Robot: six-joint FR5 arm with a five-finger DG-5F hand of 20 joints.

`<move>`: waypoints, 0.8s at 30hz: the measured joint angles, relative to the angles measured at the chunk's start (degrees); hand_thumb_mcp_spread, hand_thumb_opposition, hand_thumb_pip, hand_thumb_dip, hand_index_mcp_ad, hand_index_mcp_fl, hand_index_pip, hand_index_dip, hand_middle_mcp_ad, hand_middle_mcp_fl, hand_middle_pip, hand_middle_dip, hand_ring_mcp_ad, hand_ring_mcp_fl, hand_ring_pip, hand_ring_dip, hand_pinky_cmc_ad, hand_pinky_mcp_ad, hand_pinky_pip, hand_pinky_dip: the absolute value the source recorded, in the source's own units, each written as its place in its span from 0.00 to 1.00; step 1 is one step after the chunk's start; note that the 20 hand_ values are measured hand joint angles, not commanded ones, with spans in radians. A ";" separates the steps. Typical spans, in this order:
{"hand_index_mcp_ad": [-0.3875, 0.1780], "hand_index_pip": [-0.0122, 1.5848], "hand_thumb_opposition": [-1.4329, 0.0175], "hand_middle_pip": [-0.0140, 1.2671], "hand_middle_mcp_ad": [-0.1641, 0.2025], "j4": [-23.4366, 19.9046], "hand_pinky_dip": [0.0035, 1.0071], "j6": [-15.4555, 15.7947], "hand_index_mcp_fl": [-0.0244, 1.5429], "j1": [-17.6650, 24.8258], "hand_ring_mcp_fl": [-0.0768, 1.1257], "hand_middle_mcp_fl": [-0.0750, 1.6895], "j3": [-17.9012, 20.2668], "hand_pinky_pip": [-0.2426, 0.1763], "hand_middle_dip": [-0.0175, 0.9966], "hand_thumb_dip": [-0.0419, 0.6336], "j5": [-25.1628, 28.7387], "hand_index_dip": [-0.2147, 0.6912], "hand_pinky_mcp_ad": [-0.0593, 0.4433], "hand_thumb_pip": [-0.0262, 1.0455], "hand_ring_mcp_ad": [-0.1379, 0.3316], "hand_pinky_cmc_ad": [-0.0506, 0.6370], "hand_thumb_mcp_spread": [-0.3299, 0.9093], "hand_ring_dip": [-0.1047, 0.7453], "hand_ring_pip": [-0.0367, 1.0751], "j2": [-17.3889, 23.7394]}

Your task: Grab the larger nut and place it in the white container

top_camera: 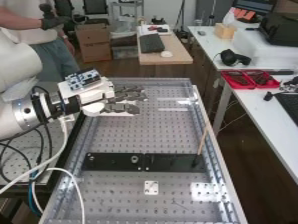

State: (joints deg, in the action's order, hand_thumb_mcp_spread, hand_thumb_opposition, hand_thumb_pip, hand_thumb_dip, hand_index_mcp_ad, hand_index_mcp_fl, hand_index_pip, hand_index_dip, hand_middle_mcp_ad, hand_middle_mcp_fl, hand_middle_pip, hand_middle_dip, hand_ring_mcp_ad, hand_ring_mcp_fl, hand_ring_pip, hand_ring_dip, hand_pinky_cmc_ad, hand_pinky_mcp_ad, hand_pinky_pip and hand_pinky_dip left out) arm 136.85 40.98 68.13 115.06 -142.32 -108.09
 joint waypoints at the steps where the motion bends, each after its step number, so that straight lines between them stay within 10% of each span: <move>1: 0.45 0.95 0.32 0.12 0.68 -0.15 0.65 -0.67 0.33 0.82 0.07 0.04 0.33 0.36 0.21 0.32 -0.96 0.28 0.74 0.61 0.64 0.59 0.54 0.29 0.20 0.46; 12: 0.46 0.95 0.32 0.12 0.68 -0.07 0.62 -3.42 0.33 6.78 0.07 0.04 1.92 0.36 0.22 0.32 -5.71 0.29 0.73 0.61 0.64 0.59 0.54 0.29 0.17 1.47; 24: 0.46 0.95 0.32 0.12 0.67 2.29 0.58 -0.41 0.33 14.17 0.07 0.04 2.81 0.36 0.23 0.32 2.94 0.32 0.73 0.61 0.64 0.59 0.54 0.29 0.16 -0.05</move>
State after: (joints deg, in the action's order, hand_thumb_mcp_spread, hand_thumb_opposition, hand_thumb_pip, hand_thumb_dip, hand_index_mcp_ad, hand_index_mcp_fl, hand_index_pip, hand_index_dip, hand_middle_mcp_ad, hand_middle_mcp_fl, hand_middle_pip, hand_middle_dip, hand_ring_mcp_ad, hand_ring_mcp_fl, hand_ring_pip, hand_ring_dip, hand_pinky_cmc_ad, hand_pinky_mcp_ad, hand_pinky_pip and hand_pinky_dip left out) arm 139.14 40.57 82.31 117.87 -139.38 -108.13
